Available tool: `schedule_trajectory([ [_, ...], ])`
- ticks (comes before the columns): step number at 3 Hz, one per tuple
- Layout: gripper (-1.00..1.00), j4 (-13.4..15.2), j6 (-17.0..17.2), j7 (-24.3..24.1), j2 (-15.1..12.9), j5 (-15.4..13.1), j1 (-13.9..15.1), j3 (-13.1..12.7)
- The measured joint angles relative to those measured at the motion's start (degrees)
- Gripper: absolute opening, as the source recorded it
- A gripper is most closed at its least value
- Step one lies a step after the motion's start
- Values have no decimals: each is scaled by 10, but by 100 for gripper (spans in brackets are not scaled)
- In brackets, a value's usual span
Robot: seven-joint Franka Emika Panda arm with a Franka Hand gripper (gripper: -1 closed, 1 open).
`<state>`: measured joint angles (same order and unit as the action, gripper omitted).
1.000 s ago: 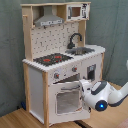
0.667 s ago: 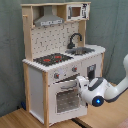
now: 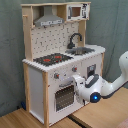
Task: Play with the kitchen
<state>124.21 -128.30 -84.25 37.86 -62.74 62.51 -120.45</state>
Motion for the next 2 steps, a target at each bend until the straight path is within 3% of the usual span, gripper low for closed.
schedule_trajectory([
  [1, 100, -9, -32, 13, 4, -27, 37, 1],
  [2, 100, -21, -32, 70, 3, -30, 32, 6],
])
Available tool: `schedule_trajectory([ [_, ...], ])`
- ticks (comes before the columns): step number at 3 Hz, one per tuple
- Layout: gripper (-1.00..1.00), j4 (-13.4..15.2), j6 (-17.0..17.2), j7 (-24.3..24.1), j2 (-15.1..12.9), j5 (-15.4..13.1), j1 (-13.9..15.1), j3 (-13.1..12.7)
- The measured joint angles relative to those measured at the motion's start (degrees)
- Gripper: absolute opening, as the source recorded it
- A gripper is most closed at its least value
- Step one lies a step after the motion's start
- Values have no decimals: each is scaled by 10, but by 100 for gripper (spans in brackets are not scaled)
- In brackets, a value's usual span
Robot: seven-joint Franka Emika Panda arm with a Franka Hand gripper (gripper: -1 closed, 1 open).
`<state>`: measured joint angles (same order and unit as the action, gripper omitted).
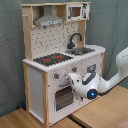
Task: Play with the kitchen
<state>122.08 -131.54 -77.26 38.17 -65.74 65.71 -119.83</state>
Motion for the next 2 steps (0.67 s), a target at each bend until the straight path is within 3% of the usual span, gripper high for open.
schedule_trajectory([
  [2, 100, -11, 75, 67, -7, -2, -69, 8],
])
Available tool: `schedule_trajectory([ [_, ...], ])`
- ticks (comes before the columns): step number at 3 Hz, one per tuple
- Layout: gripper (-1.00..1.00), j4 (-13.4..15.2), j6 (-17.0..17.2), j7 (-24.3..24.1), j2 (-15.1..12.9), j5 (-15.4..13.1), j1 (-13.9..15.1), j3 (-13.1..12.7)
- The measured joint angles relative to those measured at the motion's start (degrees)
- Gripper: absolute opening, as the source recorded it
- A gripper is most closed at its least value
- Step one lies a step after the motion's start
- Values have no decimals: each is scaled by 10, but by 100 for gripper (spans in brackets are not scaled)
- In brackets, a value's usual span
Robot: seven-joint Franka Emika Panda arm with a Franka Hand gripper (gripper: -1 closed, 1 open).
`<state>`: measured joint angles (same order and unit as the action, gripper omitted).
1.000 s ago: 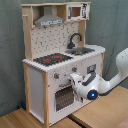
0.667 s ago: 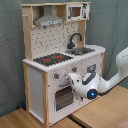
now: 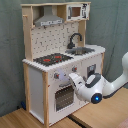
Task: Play with the kitchen
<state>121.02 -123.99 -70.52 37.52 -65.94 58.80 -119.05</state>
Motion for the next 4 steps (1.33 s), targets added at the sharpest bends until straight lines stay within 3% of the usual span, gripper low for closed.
schedule_trajectory([
  [4, 100, -12, 16, 230, -7, -36, -80, 75],
])
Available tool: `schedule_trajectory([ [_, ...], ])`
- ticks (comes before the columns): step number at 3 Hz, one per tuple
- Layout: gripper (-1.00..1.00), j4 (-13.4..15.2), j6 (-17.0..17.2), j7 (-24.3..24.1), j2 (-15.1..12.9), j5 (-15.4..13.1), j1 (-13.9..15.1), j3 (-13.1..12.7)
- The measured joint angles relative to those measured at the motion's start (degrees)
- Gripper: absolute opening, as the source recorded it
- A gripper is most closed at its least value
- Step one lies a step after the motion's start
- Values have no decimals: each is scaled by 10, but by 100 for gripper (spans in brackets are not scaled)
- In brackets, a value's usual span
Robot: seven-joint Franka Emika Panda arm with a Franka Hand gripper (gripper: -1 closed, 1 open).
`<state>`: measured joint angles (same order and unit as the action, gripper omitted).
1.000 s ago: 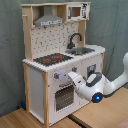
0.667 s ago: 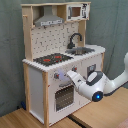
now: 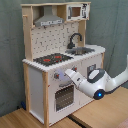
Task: Play with the kitchen
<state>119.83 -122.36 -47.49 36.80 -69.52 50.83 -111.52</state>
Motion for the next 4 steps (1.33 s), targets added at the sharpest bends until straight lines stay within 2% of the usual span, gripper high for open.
schedule_trajectory([
  [2, 100, -2, 4, 114, 0, -15, -50, 36],
  [4, 100, 5, 17, 233, 0, -36, -96, 62],
])
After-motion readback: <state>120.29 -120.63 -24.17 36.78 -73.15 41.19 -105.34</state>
